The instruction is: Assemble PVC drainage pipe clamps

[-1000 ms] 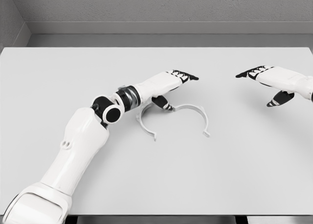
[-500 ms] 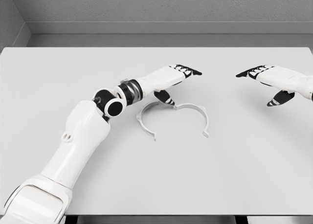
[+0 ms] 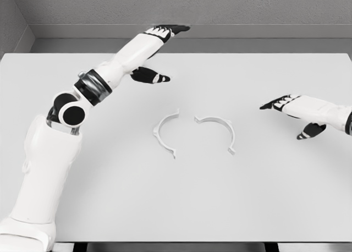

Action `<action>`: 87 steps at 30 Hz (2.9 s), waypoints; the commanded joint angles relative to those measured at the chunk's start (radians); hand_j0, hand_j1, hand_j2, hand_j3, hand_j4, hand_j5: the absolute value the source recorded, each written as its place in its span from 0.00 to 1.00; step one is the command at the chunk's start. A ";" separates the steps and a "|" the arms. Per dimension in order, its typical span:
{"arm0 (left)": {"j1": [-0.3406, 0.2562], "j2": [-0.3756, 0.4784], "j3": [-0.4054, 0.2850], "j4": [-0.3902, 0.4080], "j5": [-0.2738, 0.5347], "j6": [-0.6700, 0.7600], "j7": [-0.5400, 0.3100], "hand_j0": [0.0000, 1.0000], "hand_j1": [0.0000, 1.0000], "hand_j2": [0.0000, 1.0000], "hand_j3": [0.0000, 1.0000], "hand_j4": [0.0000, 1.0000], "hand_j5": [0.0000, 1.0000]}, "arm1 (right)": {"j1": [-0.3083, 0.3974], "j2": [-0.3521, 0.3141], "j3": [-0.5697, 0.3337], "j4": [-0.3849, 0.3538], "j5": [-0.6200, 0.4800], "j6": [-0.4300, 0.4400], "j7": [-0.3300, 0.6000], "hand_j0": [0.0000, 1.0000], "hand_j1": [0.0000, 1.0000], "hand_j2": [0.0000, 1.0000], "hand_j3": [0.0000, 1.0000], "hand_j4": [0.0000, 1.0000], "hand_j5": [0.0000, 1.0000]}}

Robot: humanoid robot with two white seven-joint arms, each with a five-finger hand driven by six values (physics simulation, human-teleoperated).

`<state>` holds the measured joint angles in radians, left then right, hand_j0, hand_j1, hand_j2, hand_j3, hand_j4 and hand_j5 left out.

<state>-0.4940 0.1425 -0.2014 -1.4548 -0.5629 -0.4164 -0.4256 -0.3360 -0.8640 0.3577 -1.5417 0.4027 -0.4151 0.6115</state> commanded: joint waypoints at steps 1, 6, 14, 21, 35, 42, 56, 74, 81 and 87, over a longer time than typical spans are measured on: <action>0.009 0.100 0.011 -0.009 0.038 -0.047 0.001 1.00 1.00 1.00 1.00 1.00 1.00 | 0.005 -0.021 0.003 -0.095 -0.008 -0.018 -0.001 1.00 1.00 1.00 1.00 1.00 1.00; 0.112 0.256 0.123 -0.007 0.204 -0.194 0.002 1.00 1.00 1.00 1.00 1.00 1.00 | 0.028 -0.018 0.006 -0.175 -0.010 -0.019 -0.001 1.00 1.00 1.00 1.00 1.00 1.00; 0.193 0.246 0.089 0.080 0.186 -0.194 0.001 1.00 1.00 1.00 1.00 1.00 1.00 | 0.014 0.020 0.018 -0.184 -0.004 -0.018 -0.001 1.00 1.00 1.00 1.00 1.00 1.00; 0.189 0.174 0.014 0.105 0.104 -0.194 -0.001 1.00 1.00 1.00 1.00 1.00 1.00 | -0.037 0.129 0.113 -0.189 0.021 -0.018 -0.001 1.00 1.00 1.00 1.00 1.00 1.00; 0.175 0.174 0.046 0.122 0.107 -0.194 -0.001 1.00 1.00 1.00 1.00 1.00 1.00 | -0.067 0.168 0.179 -0.182 0.047 -0.014 -0.001 1.00 1.00 1.00 1.00 1.00 1.00; 0.175 0.169 0.048 0.120 0.110 -0.194 -0.001 1.00 1.00 1.00 1.00 1.00 1.00 | -0.069 0.175 0.193 -0.152 0.091 -0.014 -0.001 1.00 1.00 1.00 1.00 1.00 1.00; 0.172 0.167 0.057 0.125 0.109 -0.194 -0.001 1.00 1.00 1.00 1.00 1.00 1.00 | -0.089 0.211 0.193 -0.109 0.131 -0.014 -0.001 1.00 1.00 1.00 1.00 1.00 1.00; 0.172 0.167 0.057 0.125 0.109 -0.194 -0.001 1.00 1.00 1.00 1.00 1.00 1.00 | -0.095 0.244 0.201 -0.092 0.151 -0.014 -0.001 1.00 1.00 1.00 1.00 1.00 1.00; 0.172 0.167 0.057 0.123 0.109 -0.194 -0.001 1.00 1.00 1.00 1.00 1.00 1.00 | -0.097 0.253 0.201 -0.093 0.151 -0.013 -0.001 1.00 1.00 1.00 1.00 1.00 1.00; 0.172 0.167 0.057 0.125 0.109 -0.194 -0.001 1.00 1.00 1.00 1.00 1.00 1.00 | -0.097 0.260 0.201 -0.098 0.148 -0.013 -0.001 1.00 1.00 1.00 1.00 1.00 1.00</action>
<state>-0.3221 0.3095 -0.1445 -1.3301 -0.4620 -0.6127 -0.4270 -0.4326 -0.6057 0.5587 -1.6377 0.5566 -0.4300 0.6113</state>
